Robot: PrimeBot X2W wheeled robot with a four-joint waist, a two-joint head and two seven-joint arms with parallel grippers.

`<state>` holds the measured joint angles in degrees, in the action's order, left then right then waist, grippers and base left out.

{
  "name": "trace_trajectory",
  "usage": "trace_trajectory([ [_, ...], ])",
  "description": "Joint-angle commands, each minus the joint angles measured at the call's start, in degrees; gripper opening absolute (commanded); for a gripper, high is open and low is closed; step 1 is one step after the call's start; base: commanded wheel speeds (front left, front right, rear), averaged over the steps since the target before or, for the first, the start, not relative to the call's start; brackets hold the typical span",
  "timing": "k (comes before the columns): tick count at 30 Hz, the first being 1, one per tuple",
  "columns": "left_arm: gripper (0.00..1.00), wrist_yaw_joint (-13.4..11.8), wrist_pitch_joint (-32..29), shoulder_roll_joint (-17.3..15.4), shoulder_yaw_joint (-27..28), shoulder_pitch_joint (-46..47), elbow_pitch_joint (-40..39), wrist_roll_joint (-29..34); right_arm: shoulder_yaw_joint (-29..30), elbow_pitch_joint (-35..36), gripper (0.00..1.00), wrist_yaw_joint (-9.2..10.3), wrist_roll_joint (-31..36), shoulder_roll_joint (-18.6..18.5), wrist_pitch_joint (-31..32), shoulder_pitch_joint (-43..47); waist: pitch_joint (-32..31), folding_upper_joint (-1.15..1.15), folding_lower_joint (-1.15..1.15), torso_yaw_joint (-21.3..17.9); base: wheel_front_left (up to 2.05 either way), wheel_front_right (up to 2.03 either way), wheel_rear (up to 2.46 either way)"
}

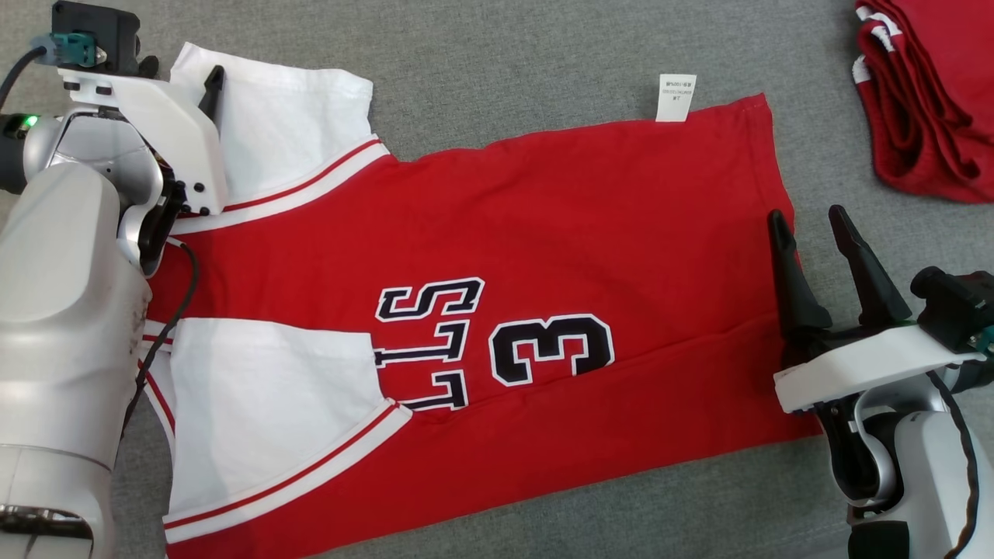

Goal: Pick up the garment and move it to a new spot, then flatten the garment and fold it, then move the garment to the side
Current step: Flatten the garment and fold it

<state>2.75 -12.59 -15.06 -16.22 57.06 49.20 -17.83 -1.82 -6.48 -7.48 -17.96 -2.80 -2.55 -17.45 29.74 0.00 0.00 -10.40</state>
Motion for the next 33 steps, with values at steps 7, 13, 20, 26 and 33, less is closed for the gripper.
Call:
trace_trajectory([
  [7, 0.0, 1.0, -0.9, -0.4, -1.9, 2.0, 5.0, 0.8, -0.6, -0.5, 1.0, -0.03, -0.4, -0.6, -0.2, -2.1, 0.0, 0.0, 0.0, -0.3, 0.0, 0.0, 0.0],
  [13, 0.0, 1.5, 2.4, -0.1, -2.0, 3.6, 6.4, 0.1, -2.7, -2.1, 1.0, -0.03, 0.1, -3.7, 1.4, -6.5, 0.1, 0.0, 0.0, -0.1, 0.0, 0.0, 0.0],
  [20, 0.0, 3.1, 7.9, 2.1, -2.5, 2.4, 4.7, -1.7, -5.2, -9.6, 1.0, -0.02, 1.9, -10.2, 5.0, -13.8, -1.0, 0.0, 0.0, 3.1, 0.0, 0.0, 0.0],
  [26, 0.0, 3.8, 10.7, 3.8, -3.6, 0.1, 1.5, -2.8, -8.2, -16.3, 1.0, -0.02, 1.8, -15.0, 9.3, -19.5, -1.8, 0.0, 0.0, 6.4, 0.0, 0.0, 0.0],
  [33, 0.0, 4.1, 11.3, 4.9, -4.8, -1.7, -1.4, -3.4, -13.0, -21.2, 1.0, -0.02, -0.2, -19.2, 15.8, -23.8, -2.0, 0.0, 0.0, 9.1, 0.0, 0.0, 0.0],
])
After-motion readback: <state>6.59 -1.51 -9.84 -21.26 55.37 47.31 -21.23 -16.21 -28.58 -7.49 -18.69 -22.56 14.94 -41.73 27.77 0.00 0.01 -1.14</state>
